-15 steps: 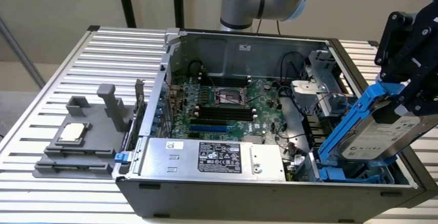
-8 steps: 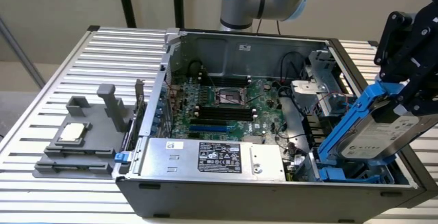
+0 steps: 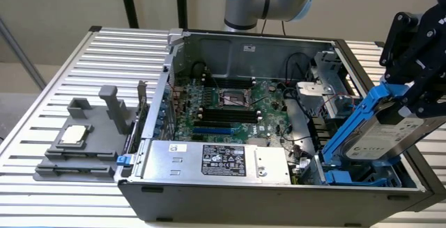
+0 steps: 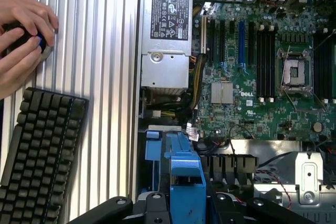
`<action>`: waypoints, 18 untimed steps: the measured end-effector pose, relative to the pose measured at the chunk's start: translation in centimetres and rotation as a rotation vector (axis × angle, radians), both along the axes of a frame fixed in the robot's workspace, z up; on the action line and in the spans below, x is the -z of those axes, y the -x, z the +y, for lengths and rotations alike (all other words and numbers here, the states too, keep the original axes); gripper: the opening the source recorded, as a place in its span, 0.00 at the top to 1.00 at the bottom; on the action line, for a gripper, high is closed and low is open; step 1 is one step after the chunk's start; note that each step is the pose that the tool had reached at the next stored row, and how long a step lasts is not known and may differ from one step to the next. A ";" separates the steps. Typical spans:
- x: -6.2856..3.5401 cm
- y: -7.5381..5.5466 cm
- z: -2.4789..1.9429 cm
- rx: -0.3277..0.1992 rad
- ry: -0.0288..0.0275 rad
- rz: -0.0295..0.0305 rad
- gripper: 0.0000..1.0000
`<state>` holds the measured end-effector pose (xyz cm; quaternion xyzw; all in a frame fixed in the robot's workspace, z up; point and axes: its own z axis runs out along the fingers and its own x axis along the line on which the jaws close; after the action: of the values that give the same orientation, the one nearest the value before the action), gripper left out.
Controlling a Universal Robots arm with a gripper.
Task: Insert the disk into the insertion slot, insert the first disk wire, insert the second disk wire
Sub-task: 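Insert the disk into the insertion slot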
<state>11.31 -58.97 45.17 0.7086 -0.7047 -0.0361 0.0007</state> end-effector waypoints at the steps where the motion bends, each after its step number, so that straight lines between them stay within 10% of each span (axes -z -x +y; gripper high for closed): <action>1: 0.01 0.0 -0.02 0.000 -0.0002 0.0000 0.68; 18: 0.30 -0.1 -0.30 -0.001 -0.0003 0.0007 0.68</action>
<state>11.36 -59.26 44.87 0.7088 -0.7045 -0.0365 0.0009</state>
